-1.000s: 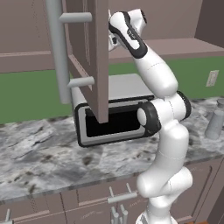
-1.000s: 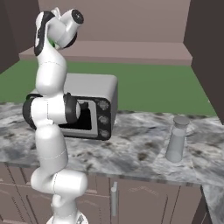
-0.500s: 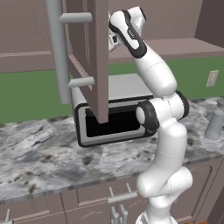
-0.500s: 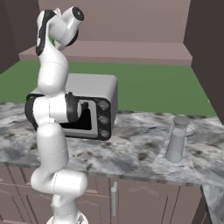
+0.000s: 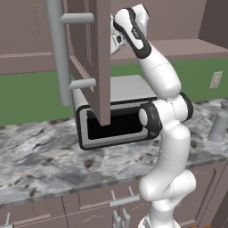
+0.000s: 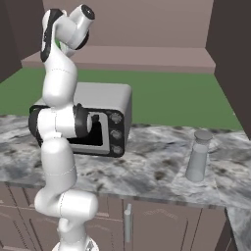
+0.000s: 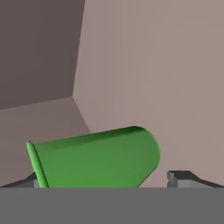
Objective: There is a tray on the dining counter. Grab the cup, mug, and pitcher and place them on the tray. The pitcher may be placed next to the tray if it cannot fit the tray.
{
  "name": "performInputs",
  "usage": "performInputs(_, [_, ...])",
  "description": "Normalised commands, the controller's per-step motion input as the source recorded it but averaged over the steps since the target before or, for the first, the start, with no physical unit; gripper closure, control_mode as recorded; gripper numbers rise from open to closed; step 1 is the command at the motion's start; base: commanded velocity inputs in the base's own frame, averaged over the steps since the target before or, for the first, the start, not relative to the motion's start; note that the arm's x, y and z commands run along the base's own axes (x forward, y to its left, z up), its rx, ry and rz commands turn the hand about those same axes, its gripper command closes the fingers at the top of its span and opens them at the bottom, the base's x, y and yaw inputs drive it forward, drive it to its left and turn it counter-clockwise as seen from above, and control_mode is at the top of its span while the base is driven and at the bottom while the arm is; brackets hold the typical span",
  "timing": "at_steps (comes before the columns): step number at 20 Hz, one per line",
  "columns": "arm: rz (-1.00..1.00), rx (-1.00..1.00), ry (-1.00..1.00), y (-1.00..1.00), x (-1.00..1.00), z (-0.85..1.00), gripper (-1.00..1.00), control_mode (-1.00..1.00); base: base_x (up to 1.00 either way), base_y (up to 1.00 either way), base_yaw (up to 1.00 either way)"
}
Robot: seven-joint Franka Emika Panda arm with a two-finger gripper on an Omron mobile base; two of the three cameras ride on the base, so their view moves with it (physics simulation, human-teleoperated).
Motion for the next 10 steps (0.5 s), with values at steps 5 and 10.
performInputs(5, [0.0, 0.0, 0.0, 0.0, -0.16, -0.32, -1.0, -1.0, 0.0, 0.0, 0.0])
performInputs(10, [0.0, 0.0, 0.0, 0.0, -0.03, -0.04, -1.0, -1.0, 0.0, 0.0, 0.0])
